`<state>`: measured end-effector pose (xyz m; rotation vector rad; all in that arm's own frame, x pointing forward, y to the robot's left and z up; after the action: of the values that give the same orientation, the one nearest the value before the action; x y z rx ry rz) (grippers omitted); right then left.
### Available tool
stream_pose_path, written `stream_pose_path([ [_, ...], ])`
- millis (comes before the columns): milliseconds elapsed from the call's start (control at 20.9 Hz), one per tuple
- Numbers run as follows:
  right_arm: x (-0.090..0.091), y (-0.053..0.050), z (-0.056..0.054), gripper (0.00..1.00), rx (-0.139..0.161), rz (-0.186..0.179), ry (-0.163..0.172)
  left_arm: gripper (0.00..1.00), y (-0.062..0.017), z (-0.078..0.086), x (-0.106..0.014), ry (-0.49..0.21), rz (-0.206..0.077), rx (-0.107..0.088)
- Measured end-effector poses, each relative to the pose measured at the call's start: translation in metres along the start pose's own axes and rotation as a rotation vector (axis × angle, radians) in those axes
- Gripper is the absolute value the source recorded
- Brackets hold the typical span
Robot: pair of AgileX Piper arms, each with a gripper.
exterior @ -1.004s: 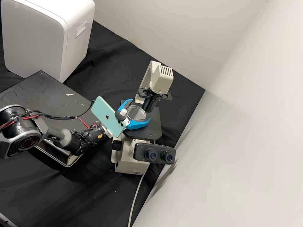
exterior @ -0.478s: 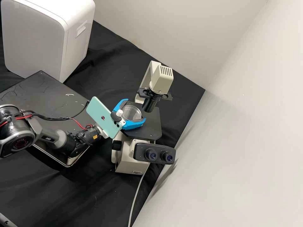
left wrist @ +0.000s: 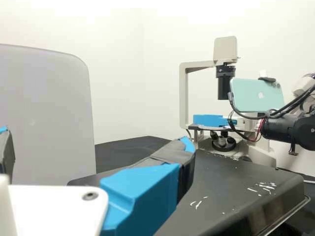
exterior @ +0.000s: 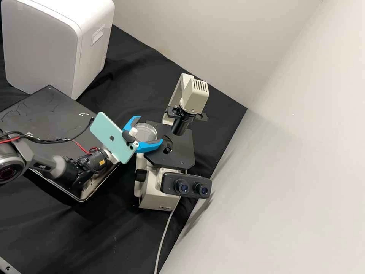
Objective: Place the petri dish on the bench
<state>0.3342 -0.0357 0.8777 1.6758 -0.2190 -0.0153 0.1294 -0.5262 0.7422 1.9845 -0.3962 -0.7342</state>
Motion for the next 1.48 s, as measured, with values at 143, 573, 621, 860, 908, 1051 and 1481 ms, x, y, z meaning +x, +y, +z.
stream_pose_path([
  [143, -0.011, -0.007, -0.012, 0.00, -0.001, -0.021, 0.034, 1.00, 0.0000, 0.000, 0.000, 0.000, 0.000, 0.000],
  [573, -0.043, -0.017, -0.041, 0.00, -0.012, -0.062, 0.129, 1.00, 0.0000, 0.000, 0.000, 0.000, 0.000, 0.000],
  [621, -0.045, -0.017, -0.045, 0.00, -0.012, -0.061, 0.142, 1.00, 0.0000, 0.000, 0.000, 0.000, 0.000, 0.000],
  [860, -0.051, -0.026, -0.050, 0.00, -0.015, -0.087, 0.166, 1.00, -0.0001, 0.000, 0.000, -0.002, 0.000, 0.000],
  [908, -0.052, -0.030, -0.051, 0.00, -0.026, -0.098, 0.172, 1.00, -0.0001, 0.000, 0.000, -0.002, 0.000, 0.000],
  [1051, -0.056, -0.040, -0.053, 0.00, -0.054, -0.127, 0.185, 1.00, -0.0001, 0.000, 0.000, -0.002, 0.000, 0.000],
  [1481, -0.057, -0.062, -0.054, 0.00, -0.065, -0.171, 0.201, 1.00, -0.0001, 0.000, 0.000, -0.002, 0.000, 0.000],
])
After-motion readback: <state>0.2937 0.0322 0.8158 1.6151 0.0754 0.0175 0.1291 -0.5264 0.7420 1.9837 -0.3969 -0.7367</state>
